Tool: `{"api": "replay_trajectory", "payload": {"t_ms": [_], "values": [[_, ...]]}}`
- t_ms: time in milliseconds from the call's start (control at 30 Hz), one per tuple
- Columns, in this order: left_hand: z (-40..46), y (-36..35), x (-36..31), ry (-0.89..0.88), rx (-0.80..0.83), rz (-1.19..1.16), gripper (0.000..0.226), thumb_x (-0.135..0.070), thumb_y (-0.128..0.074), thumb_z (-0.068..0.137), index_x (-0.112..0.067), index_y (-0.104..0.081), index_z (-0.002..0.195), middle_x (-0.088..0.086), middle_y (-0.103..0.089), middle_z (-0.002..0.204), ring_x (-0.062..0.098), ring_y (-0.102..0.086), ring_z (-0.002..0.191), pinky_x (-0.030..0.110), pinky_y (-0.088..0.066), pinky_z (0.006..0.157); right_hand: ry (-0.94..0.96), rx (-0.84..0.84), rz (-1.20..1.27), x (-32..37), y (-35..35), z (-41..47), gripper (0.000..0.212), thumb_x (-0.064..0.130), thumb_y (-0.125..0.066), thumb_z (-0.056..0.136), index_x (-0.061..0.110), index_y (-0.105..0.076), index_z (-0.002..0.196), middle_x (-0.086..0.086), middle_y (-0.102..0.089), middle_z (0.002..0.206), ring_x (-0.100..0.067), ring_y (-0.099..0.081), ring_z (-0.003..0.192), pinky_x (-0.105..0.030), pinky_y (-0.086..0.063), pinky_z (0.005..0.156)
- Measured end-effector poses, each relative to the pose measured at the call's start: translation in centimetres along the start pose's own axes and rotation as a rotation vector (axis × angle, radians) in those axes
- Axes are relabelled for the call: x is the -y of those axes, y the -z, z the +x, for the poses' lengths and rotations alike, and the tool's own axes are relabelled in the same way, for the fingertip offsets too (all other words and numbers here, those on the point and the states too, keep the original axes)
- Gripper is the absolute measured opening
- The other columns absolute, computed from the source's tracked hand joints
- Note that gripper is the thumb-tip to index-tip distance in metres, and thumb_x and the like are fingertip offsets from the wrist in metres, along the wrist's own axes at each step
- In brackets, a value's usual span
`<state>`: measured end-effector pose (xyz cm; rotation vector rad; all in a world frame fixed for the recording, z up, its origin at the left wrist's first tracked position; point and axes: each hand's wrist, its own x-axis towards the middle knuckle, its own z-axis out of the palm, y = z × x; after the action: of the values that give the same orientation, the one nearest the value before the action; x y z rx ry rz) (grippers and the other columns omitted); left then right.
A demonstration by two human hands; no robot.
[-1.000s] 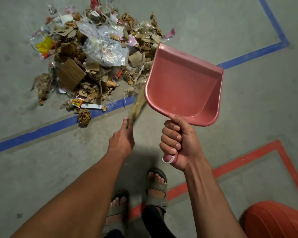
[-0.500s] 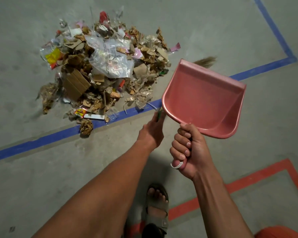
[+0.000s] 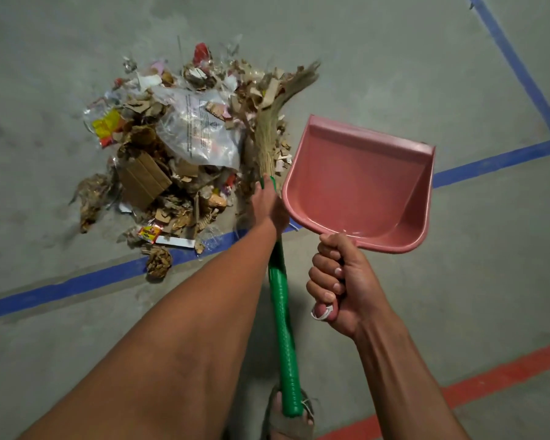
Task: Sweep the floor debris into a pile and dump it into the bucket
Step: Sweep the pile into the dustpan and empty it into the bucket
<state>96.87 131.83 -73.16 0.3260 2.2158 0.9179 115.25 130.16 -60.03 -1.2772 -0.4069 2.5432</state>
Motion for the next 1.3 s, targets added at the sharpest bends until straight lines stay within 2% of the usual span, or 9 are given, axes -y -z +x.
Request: {"api": "replay_trajectory", "payload": {"t_ms": [67, 133, 200, 300, 400, 633, 833, 1133, 1300], "values": [[-0.3, 1.0, 0.2, 0.101, -0.033, -0.188, 0.051, -0.056, -0.031, 0.108, -0.023, -0.061, 0.133, 0.012, -0.058, 0.140, 0.024, -0.054, 0.119, 0.039, -0.043, 0.109, -0.017, -0.008, -0.022, -0.7, -0.3, 0.0, 0.041, 0.020, -0.057, 0.096, 0.025, -0.032, 0.064, 0.006, -0.018, 0.052, -0.007, -0.016, 0.036, -0.021, -0.014, 0.033], [-1.0, 2.0, 1.0, 0.165, -0.092, -0.169, 0.062, -0.076, -0.029, 0.098, -0.027, -0.067, 0.099, 0.005, -0.069, 0.105, 0.020, -0.062, 0.090, 0.038, -0.053, 0.089, -0.042, -0.018, -0.032, -1.2, -0.5, -0.1, 0.041, 0.021, -0.057, 0.097, 0.025, -0.032, 0.064, 0.006, -0.017, 0.053, -0.007, -0.015, 0.036, -0.020, -0.013, 0.034], [-2.9, 2.8, 1.5, 0.196, -0.065, -0.092, 0.082, -0.088, -0.024, 0.090, -0.023, -0.070, 0.107, 0.006, -0.073, 0.097, 0.021, -0.070, 0.082, 0.036, -0.057, 0.083, -0.045, -0.027, -0.036, -1.4, -0.4, -0.2, 0.041, 0.021, -0.056, 0.097, 0.025, -0.030, 0.066, 0.006, -0.016, 0.054, -0.007, -0.014, 0.036, -0.019, -0.011, 0.034], [-6.6, 3.4, 2.2, -0.061, -0.018, 0.219, 0.051, -0.054, -0.030, 0.109, -0.035, -0.042, 0.156, 0.010, -0.062, 0.138, 0.027, -0.064, 0.111, 0.046, -0.054, 0.091, -0.034, -0.057, -0.010, -1.9, -0.2, -0.8, 0.041, 0.020, -0.056, 0.097, 0.025, -0.030, 0.066, 0.006, -0.017, 0.052, -0.008, -0.015, 0.035, -0.019, -0.014, 0.032], [-10.3, 3.4, 3.0, -0.208, 0.047, 0.317, 0.064, -0.012, -0.038, 0.111, -0.031, -0.011, 0.166, 0.002, -0.021, 0.171, 0.025, -0.038, 0.146, 0.041, -0.040, 0.112, -0.013, -0.125, 0.017, -2.4, 0.6, -1.6, 0.041, 0.019, -0.056, 0.097, 0.025, -0.033, 0.064, 0.006, -0.020, 0.052, -0.008, -0.016, 0.036, -0.019, -0.015, 0.032], [-15.0, 2.2, 9.0, -0.073, 0.261, 0.553, 0.072, -0.009, -0.041, 0.104, -0.030, -0.011, 0.166, 0.001, -0.016, 0.173, 0.032, -0.043, 0.145, 0.049, -0.041, 0.115, 0.026, -0.241, -0.003, -3.9, 1.9, -3.7, 0.041, 0.017, -0.055, 0.096, 0.025, -0.034, 0.061, 0.006, -0.018, 0.054, -0.008, -0.014, 0.038, -0.019, -0.014, 0.033], [-16.8, 6.6, 11.9, -0.085, 0.127, 0.588, 0.069, -0.014, -0.037, 0.107, -0.030, -0.005, 0.166, 0.000, -0.008, 0.174, 0.035, -0.052, 0.134, 0.050, -0.048, 0.106, -0.016, -0.237, -0.069, -7.0, 1.7, -5.8, 0.041, 0.017, -0.055, 0.095, 0.027, -0.032, 0.062, 0.007, -0.015, 0.056, -0.008, -0.012, 0.039, -0.019, -0.013, 0.033], [-20.0, 12.9, 17.3, -0.200, 0.378, 0.798, 0.072, -0.014, -0.039, 0.103, -0.032, -0.008, 0.165, -0.001, -0.012, 0.173, 0.038, -0.045, 0.142, 0.053, -0.042, 0.113, -0.119, -0.238, -0.111, -12.6, 0.1, -8.8, 0.040, 0.018, -0.054, 0.096, 0.027, -0.034, 0.063, 0.009, -0.017, 0.054, -0.005, -0.012, 0.037, -0.019, -0.010, 0.033], [-20.4, 17.6, 17.8, -0.184, 0.269, 0.755, 0.070, -0.012, -0.037, 0.104, -0.029, -0.007, 0.166, -0.001, -0.009, 0.174, 0.041, -0.052, 0.133, 0.053, -0.046, 0.109, -0.108, -0.247, -0.130, -14.5, -1.2, -9.2, 0.039, 0.018, -0.054, 0.095, 0.027, -0.034, 0.064, 0.009, -0.018, 0.054, -0.006, -0.012, 0.037, -0.019, -0.013, 0.032]]}}
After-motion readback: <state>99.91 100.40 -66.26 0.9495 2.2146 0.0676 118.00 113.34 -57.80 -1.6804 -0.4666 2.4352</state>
